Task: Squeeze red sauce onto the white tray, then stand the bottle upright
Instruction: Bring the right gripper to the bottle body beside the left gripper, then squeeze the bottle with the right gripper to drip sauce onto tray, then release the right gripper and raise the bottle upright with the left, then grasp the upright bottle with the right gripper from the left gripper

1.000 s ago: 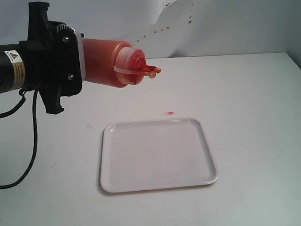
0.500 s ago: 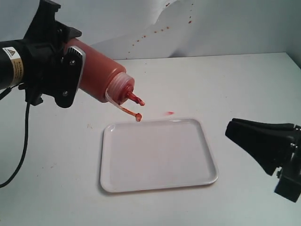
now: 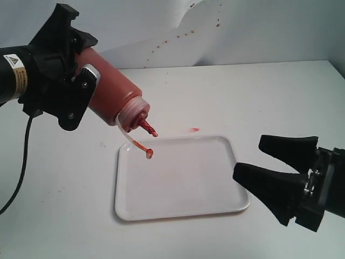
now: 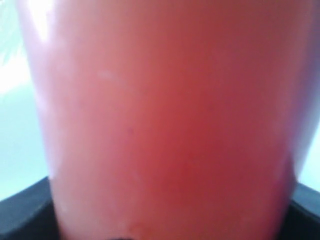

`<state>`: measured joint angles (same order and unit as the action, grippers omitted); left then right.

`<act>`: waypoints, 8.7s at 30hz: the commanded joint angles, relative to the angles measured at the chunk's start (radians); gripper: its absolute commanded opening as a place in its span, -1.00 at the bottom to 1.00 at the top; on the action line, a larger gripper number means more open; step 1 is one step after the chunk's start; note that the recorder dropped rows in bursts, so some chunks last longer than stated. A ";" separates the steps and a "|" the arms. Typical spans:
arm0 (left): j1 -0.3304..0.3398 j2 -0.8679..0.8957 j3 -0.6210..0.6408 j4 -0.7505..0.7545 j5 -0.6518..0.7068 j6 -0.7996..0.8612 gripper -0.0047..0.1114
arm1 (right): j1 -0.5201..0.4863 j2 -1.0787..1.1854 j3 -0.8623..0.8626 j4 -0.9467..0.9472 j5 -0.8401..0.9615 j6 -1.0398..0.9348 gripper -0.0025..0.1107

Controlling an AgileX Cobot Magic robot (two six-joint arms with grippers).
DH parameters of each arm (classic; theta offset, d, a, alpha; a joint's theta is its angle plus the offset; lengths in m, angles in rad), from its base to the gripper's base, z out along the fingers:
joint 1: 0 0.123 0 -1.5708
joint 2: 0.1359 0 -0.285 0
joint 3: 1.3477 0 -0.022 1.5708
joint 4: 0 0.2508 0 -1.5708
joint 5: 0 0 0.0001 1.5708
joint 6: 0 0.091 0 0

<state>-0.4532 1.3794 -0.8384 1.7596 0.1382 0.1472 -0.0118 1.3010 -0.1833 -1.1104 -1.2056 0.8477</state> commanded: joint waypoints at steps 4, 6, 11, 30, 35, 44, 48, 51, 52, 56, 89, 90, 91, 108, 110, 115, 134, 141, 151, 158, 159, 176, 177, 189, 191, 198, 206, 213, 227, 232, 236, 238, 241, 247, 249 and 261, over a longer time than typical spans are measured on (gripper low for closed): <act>-0.006 -0.004 -0.016 -0.015 -0.003 0.065 -0.92 | 0.003 0.007 -0.006 0.043 -0.016 -0.013 0.90; -0.006 -0.004 -0.016 -0.015 -0.003 0.095 -0.92 | 0.003 0.007 -0.006 0.059 -0.016 -0.013 0.90; -0.006 -0.004 -0.016 -0.015 -0.003 0.153 -0.92 | 0.003 0.007 -0.029 0.049 -0.011 0.012 0.90; -0.209 0.134 -0.121 -0.015 0.258 0.391 -0.92 | 0.328 0.260 -0.524 -0.006 0.448 0.109 0.90; -0.209 0.134 -0.121 -0.015 0.215 0.429 -0.92 | 0.328 0.400 -0.566 -0.016 0.301 0.032 0.90; -0.209 0.147 -0.123 -0.015 0.195 0.436 -0.92 | 0.359 0.484 -0.659 -0.035 0.179 0.037 0.90; -0.209 0.191 -0.146 -0.015 0.199 0.436 -0.92 | 0.374 0.496 -0.713 -0.049 0.241 0.046 0.90; -0.215 0.221 -0.184 -0.015 0.205 0.434 -0.92 | 0.394 0.512 -0.747 -0.049 0.358 0.046 0.90; -0.215 0.227 -0.198 -0.015 0.205 0.434 -0.92 | 0.402 0.519 -0.761 -0.049 0.402 0.044 0.90; -0.217 0.231 -0.214 -0.015 0.175 0.435 -0.92 | 0.407 0.543 -0.807 -0.049 0.431 0.042 0.90; -0.226 0.231 -0.214 -0.015 0.154 0.437 -0.92 | 0.411 0.562 -0.865 -0.060 0.425 0.074 0.27; -0.226 0.231 -0.214 -0.015 0.154 0.437 -0.92 | 0.411 0.562 -0.865 -0.053 0.425 0.074 0.55; -0.226 0.231 -0.214 -0.015 0.154 0.437 -0.92 | 0.411 0.562 -0.865 -0.060 0.425 0.068 0.90; -0.226 0.231 -0.214 -0.015 0.155 0.437 -0.92 | 0.411 0.562 -0.865 -0.061 0.361 0.068 -0.95; -0.226 0.231 -0.214 -0.015 0.155 0.437 -0.92 | 0.411 0.562 -0.865 -0.061 0.361 0.073 -0.95; -0.226 0.231 -0.214 -0.015 0.157 0.437 -0.92 | 0.411 0.562 -0.865 -0.061 0.355 0.073 -0.95; -0.226 0.231 -0.214 -0.015 0.201 0.437 -0.92 | 0.411 0.562 -0.865 -0.067 0.312 0.076 0.90; -0.226 0.231 -0.214 -0.015 0.251 0.430 -0.92 | 0.381 0.498 -0.865 -0.224 0.313 0.102 0.90; -0.226 0.231 -0.214 -0.040 0.340 0.290 -0.92 | 0.253 0.351 -0.865 -0.456 0.313 0.276 0.90; -0.226 0.225 -0.214 -0.088 0.382 0.006 -0.92 | 0.159 0.302 -0.865 -0.530 0.298 0.350 0.90; -0.226 0.220 -0.214 -0.088 0.382 -0.045 -0.92 | 0.152 0.302 -0.865 -0.528 0.295 0.350 0.90; -0.010 0.101 -0.157 -0.102 0.174 -0.872 -0.92 | 0.148 0.302 -0.865 -0.473 0.256 0.350 0.90; 0.014 0.095 -0.145 -0.102 0.140 -0.917 -0.92 | 0.148 0.302 -0.865 -0.461 0.252 0.350 0.90; 0.222 0.052 -0.108 -0.158 -0.408 -1.140 -0.92 | 0.191 0.418 -0.865 -0.221 0.070 0.345 0.90; 0.258 0.052 -0.108 -0.243 -0.561 -1.116 -0.92 | 0.222 0.461 -0.865 -0.151 0.051 0.316 0.90; 0.365 0.096 -0.108 -0.360 -0.991 -1.173 -0.92 | 0.334 0.528 -0.865 0.050 -0.016 0.105 0.90; 0.395 0.228 -0.108 -0.355 -1.193 -1.215 -0.92 | 0.458 0.530 -0.865 0.233 -0.016 -0.122 0.90; 0.395 0.328 -0.108 -0.355 -1.359 -1.181 -0.92 | 0.548 0.530 -0.865 0.348 0.088 -0.172 0.90; 0.391 0.372 -0.108 -0.303 -1.359 -1.181 -0.92 | 0.587 0.532 -0.865 0.427 0.247 -0.196 0.08; 0.391 0.372 -0.108 -0.303 -1.359 -1.181 -0.92 | 0.601 0.532 -0.865 0.427 0.234 -0.221 -0.78; 0.391 0.372 -0.108 -0.303 -1.359 -1.181 -0.92 | 0.601 0.532 -0.865 0.427 0.234 -0.228 -0.96; 0.391 0.372 -0.108 -0.303 -1.359 -1.181 -0.92 | 0.601 0.532 -0.865 0.427 0.234 -0.228 -0.96; 0.391 0.372 -0.108 -0.303 -1.359 -1.181 -0.92 | 0.601 0.532 -0.865 0.427 0.234 -0.228 -0.96; 0.391 0.372 -0.108 -0.303 -1.359 -1.181 -0.92 | 0.601 0.532 -0.865 0.479 0.234 -0.235 -0.96; 0.391 0.372 -0.108 -0.303 -1.359 -1.181 -0.91 | 0.601 0.532 -0.865 0.506 0.234 -0.238 -0.96; 0.391 0.372 -0.108 -0.285 -1.169 -1.276 -0.42 | 0.601 0.532 -0.865 0.540 0.299 -0.270 -0.96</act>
<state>-0.0632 1.7602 -0.9432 1.5122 -1.1107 -1.0756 0.5911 1.8396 -1.0436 -0.6107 -0.9190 0.6235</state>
